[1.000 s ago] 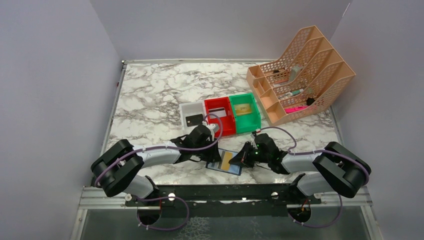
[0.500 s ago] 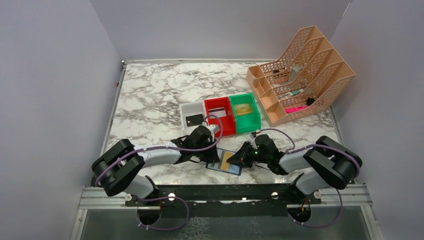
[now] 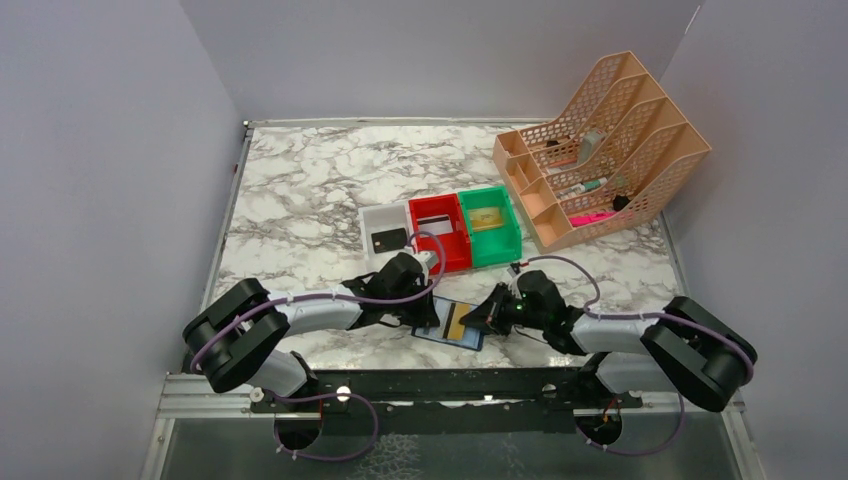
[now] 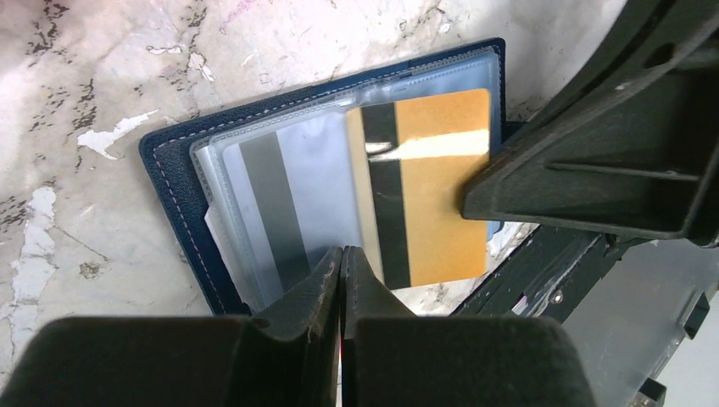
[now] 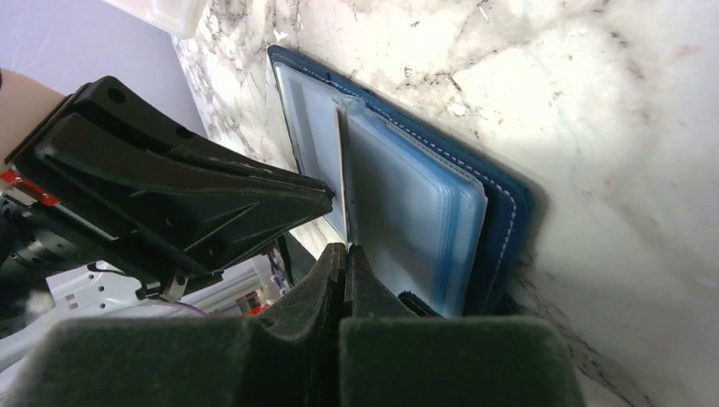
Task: Take the credit cards out of the card holder
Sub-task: Remove the credit card from the card holder.
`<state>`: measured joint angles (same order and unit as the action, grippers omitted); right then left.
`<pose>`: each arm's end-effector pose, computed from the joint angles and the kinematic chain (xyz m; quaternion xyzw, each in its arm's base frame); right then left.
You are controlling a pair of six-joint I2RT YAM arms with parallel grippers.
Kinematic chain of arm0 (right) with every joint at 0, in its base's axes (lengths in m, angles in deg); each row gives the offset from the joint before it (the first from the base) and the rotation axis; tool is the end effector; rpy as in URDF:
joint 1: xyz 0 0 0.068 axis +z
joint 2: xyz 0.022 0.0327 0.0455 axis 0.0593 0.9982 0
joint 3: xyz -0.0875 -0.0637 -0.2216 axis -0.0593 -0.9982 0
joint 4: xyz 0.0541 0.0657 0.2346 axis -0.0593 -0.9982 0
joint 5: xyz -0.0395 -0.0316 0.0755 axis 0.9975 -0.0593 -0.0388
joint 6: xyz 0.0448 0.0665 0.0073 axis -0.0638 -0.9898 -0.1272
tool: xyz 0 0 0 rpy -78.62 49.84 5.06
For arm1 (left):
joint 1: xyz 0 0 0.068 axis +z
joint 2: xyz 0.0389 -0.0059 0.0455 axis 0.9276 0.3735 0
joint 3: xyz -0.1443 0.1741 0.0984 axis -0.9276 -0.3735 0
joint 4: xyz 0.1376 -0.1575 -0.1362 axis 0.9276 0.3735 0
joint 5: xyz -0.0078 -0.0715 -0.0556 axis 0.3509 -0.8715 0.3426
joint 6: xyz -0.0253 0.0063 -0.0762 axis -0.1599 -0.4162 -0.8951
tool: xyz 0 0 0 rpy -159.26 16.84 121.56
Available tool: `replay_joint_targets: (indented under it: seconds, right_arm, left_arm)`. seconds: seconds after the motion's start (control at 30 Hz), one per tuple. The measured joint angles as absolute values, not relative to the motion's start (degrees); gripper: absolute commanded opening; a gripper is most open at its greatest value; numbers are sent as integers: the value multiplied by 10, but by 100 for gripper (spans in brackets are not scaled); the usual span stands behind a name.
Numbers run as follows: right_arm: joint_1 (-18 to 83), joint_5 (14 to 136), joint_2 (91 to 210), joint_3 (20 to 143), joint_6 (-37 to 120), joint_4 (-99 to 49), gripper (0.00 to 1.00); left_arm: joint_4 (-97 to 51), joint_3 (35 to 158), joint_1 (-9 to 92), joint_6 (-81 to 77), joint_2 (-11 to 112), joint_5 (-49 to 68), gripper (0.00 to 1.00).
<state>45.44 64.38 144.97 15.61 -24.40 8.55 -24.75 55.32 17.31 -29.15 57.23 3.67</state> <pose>0.1549 0.1692 0.0790 0.1552 0.8571 0.4717 0.1367 0.1611 -0.2239 0.1015 0.1404 0.9142 -0.3362 0.1774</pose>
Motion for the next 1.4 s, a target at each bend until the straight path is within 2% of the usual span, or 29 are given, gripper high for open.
replay_joint_targets:
  seconds: [0.23,0.53,0.7,0.8,1.0,1.4]
  right_arm:
    - [454,689,1364,154,-224,1,1]
    - [454,695,1376,161,-205,-14,1]
    - [454,696,1370,180,-179,-33,1]
    - [454,700,1352,184,-162,-46,1]
    - [454,715,1313,191,-128,-74,1]
    - [454,763,1199,205,-61,-125,1]
  left_arm:
    - [-250,551,173,-299,572,38,5]
    - [-249,552,173,-299,572,38,5]
    - [-247,552,173,-299,569,40,9]
    - [-238,552,172,-298,559,51,20]
    - [-201,556,170,-294,519,94,31]
    - [-121,579,170,-275,408,205,64]
